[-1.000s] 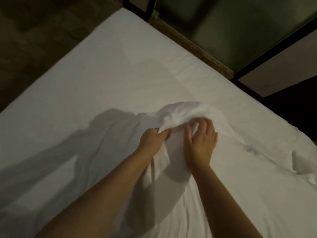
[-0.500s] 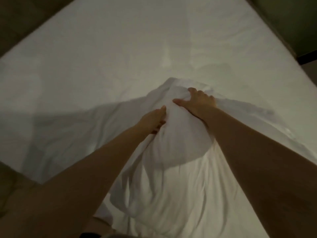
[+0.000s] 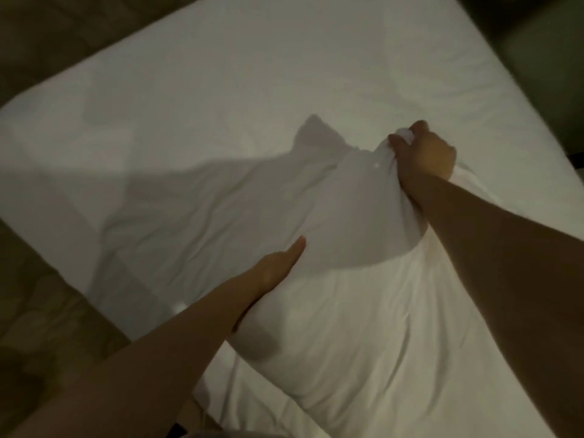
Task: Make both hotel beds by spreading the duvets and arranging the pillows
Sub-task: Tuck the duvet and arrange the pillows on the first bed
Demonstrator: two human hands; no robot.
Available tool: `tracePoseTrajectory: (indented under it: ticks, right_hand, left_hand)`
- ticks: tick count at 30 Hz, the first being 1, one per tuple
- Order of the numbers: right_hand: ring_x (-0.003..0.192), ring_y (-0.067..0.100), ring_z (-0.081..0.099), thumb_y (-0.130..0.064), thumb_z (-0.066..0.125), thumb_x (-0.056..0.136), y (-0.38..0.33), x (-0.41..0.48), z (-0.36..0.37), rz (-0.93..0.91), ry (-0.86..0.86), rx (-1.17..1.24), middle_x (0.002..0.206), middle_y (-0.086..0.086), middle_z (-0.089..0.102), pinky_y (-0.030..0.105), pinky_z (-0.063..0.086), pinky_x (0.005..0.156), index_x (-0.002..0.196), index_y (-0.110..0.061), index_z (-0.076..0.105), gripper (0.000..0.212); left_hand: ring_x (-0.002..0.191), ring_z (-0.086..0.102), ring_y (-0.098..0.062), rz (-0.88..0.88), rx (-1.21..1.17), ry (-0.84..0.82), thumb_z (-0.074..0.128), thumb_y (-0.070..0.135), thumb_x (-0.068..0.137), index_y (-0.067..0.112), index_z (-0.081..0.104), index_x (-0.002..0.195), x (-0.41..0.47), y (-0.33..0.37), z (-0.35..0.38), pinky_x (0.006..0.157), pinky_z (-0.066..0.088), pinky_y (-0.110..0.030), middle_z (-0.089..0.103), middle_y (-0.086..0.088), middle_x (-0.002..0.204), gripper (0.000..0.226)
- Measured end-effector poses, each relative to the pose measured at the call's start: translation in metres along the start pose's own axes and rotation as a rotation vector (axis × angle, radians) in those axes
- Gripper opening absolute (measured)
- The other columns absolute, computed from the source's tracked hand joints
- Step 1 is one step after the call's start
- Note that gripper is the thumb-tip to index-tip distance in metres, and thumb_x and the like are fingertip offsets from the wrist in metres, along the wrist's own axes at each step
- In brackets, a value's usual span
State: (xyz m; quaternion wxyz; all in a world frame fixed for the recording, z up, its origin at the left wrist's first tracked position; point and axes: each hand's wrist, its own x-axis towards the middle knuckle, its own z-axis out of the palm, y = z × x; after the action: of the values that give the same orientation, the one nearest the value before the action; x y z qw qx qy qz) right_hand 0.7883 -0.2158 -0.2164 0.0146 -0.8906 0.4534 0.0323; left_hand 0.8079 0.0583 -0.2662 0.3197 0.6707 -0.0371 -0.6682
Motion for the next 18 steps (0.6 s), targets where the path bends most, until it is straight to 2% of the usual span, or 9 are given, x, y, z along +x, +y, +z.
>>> tracePoseTrajectory:
  ticks: [2, 4, 7, 8, 9, 11, 13, 15, 18]
  right_hand:
    - [0.103, 0.040, 0.058, -0.041, 0.043, 0.098, -0.003, -0.013, 0.017, -0.014, -0.009, 0.026, 0.110, 0.024, 0.064, 0.040, 0.037, 0.087, 0.117, -0.007, 0.052, 0.040]
    - [0.103, 0.042, 0.057, -0.040, 0.042, 0.099, -0.005, -0.019, 0.023, -0.013, 0.009, 0.006, 0.110, 0.025, 0.063, 0.041, 0.037, 0.088, 0.117, -0.005, 0.051, 0.040]
    - [0.109, 0.044, 0.053, -0.039, 0.040, 0.099, -0.007, -0.018, 0.021, 0.010, 0.011, -0.075, 0.117, 0.028, 0.058, 0.044, 0.036, 0.092, 0.121, -0.003, 0.049, 0.043]
    - [0.112, 0.043, 0.051, -0.038, 0.040, 0.099, -0.010, -0.018, 0.019, 0.005, 0.018, -0.102, 0.119, 0.027, 0.056, 0.045, 0.035, 0.094, 0.123, -0.004, 0.049, 0.043]
    - [0.114, 0.042, 0.049, -0.037, 0.041, 0.098, -0.013, -0.021, 0.015, -0.024, 0.031, -0.133, 0.122, 0.027, 0.053, 0.046, 0.034, 0.097, 0.126, -0.005, 0.050, 0.043]
    - [0.122, 0.040, 0.043, -0.038, 0.042, 0.094, -0.020, -0.032, 0.008, -0.175, 0.054, -0.180, 0.132, 0.022, 0.048, 0.047, 0.028, 0.104, 0.131, -0.013, 0.051, 0.046]
    - [0.132, 0.034, 0.038, -0.046, 0.036, 0.092, -0.033, -0.052, -0.002, -0.418, 0.016, -0.184, 0.141, 0.014, 0.046, 0.049, 0.020, 0.110, 0.135, -0.019, 0.051, 0.054]
    - [0.131, 0.027, 0.044, -0.055, 0.025, 0.090, -0.053, -0.081, -0.018, -0.623, -0.174, -0.116, 0.137, 0.009, 0.054, 0.047, 0.017, 0.112, 0.132, -0.020, 0.056, 0.063]
    - [0.132, 0.010, 0.042, -0.062, 0.023, 0.090, -0.085, -0.141, -0.039, -0.753, -0.600, -0.093, 0.135, -0.007, 0.057, 0.038, 0.004, 0.116, 0.130, -0.031, 0.056, 0.061]
  left_hand:
    - [0.134, 0.038, -0.025, -0.080, 0.041, 0.015, 0.030, 0.066, 0.090, 0.013, 0.045, 0.139, -0.007, -0.026, -0.010, 0.112, 0.022, -0.033, 0.040, -0.007, 0.147, 0.073]
    - [0.133, 0.037, -0.023, -0.115, 0.055, -0.054, 0.028, 0.066, 0.089, 0.018, 0.043, 0.140, -0.020, -0.045, -0.017, 0.109, 0.023, -0.032, 0.040, -0.004, 0.147, 0.072]
    - [0.115, 0.048, -0.016, -0.072, -0.026, -0.108, 0.029, 0.065, 0.089, 0.033, 0.055, 0.116, -0.048, -0.054, -0.025, 0.095, 0.033, -0.027, 0.052, 0.003, 0.123, 0.049]
    - [0.111, 0.049, -0.014, -0.048, -0.044, -0.116, 0.030, 0.061, 0.090, 0.032, 0.056, 0.114, -0.054, -0.055, -0.026, 0.094, 0.035, -0.026, 0.052, 0.005, 0.118, 0.046]
    - [0.116, 0.047, -0.013, -0.004, -0.037, -0.111, 0.030, 0.056, 0.093, 0.027, 0.053, 0.123, -0.059, -0.059, -0.026, 0.097, 0.034, -0.025, 0.051, 0.004, 0.121, 0.048]
    - [0.134, 0.035, -0.013, 0.084, 0.012, -0.103, 0.032, 0.046, 0.098, 0.019, 0.038, 0.142, -0.064, -0.068, -0.025, 0.107, 0.023, -0.024, 0.041, 0.002, 0.144, 0.052]
    - [0.138, 0.029, -0.012, 0.171, 0.057, -0.085, 0.035, 0.041, 0.099, 0.020, 0.032, 0.146, -0.073, -0.073, -0.026, 0.106, 0.019, -0.020, 0.033, 0.003, 0.151, 0.051]
    - [0.135, 0.034, -0.012, 0.238, 0.076, -0.093, 0.038, 0.037, 0.099, 0.025, 0.035, 0.143, -0.079, -0.080, -0.029, 0.099, 0.022, -0.016, 0.038, 0.003, 0.147, 0.045]
    - [0.125, 0.039, -0.006, 0.326, 0.097, -0.152, 0.049, 0.042, 0.094, 0.038, 0.030, 0.133, -0.083, -0.089, -0.034, 0.096, 0.027, -0.017, 0.039, 0.007, 0.144, 0.043]
